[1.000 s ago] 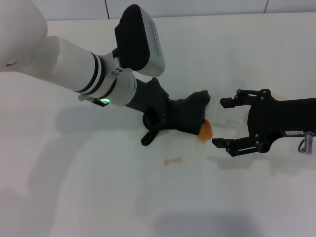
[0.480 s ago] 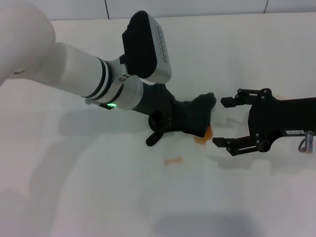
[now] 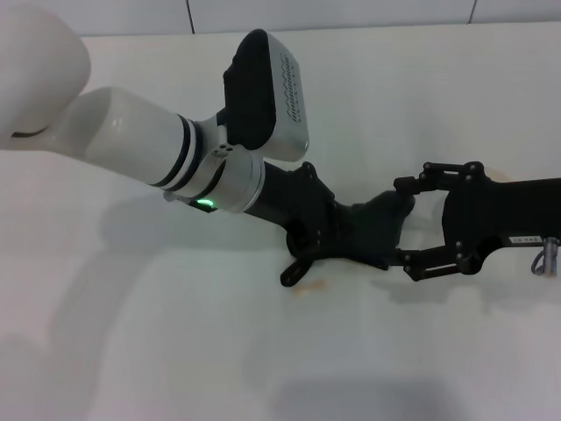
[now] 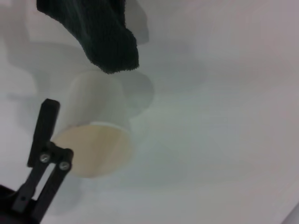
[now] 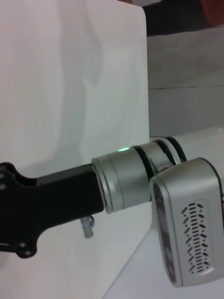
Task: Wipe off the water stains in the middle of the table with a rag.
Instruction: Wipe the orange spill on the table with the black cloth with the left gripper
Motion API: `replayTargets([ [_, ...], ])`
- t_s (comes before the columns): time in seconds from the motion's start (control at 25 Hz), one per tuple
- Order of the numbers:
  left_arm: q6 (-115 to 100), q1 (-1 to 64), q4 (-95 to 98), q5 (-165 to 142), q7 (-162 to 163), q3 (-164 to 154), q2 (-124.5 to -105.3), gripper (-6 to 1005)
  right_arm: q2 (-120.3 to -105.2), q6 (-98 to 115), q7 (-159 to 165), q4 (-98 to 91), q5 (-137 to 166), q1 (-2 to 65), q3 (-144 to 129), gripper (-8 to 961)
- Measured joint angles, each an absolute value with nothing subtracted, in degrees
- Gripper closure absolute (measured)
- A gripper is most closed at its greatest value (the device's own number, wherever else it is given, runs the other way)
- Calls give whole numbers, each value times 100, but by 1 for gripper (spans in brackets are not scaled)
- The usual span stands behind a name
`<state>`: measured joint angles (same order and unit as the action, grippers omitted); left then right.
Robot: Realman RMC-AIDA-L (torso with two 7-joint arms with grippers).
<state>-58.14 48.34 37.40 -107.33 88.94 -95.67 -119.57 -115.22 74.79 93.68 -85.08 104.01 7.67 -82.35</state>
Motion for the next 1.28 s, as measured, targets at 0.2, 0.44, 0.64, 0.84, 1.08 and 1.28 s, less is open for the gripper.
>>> replayTargets([
  [0.2,-5966,4807,3683,-10705,8887,-9572,-11972,921,-11522,7479,9369,-8522,10398,756,-8243,81],
  [0.44,-5991,4638,3691,-10693,8900,-9691,-11983,921,-11522,7479,9369,-8545,10396,749,-8244,80],
  [0.64,-6009,4514,3718,-10689,8927,-9777,-11975,921,-11522,7460,9369,-8546,10396,753,-8244,82],
  [0.84,-6157,4455,3729,-10689,8931,-9749,-11946,922,-11522,7434,9369,-8539,10342,756,-8253,84],
  [1.08,-6271,4449,3704,-10726,8954,-9743,-11925,921,-11522,7416,9369,-8536,10335,756,-8253,85],
  [1.28,-6303,4447,3733,-10856,9016,-9652,-11914,922,-11522,7416,9369,-8543,10335,756,-8253,85],
])
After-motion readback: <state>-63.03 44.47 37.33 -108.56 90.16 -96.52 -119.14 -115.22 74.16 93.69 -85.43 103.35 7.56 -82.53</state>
